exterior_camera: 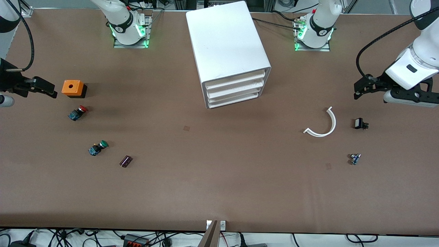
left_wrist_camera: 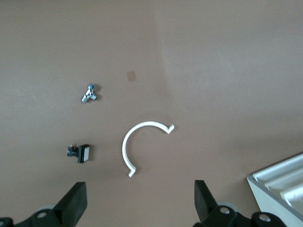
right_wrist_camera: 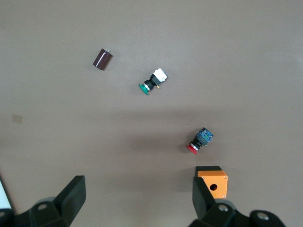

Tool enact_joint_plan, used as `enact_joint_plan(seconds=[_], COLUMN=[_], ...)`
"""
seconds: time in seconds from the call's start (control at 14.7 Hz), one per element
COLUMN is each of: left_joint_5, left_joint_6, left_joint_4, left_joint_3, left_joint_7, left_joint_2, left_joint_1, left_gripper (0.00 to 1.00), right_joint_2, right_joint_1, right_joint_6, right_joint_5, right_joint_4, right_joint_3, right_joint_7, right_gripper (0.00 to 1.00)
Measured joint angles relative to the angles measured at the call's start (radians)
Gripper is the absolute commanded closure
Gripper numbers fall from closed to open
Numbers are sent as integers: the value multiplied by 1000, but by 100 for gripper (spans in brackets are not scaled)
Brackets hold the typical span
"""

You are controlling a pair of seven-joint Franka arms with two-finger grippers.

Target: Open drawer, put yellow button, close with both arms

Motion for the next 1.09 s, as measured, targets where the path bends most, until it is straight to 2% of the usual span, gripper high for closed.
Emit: enact_joint_plan(seconds=[1.09], left_joint_5=[7], left_joint_6=[-31], left_joint_4=[0], left_joint_3=[-2], left_joint_7=[0], left_joint_2=[-8], left_joint_1=[0], left_gripper=[0], right_joint_2=[-5], right_joint_1=[12], right_joint_6=[10], right_joint_5=[0], right_joint_4=[0], right_joint_3=[5], right_joint_7=[-2], right_gripper=[0])
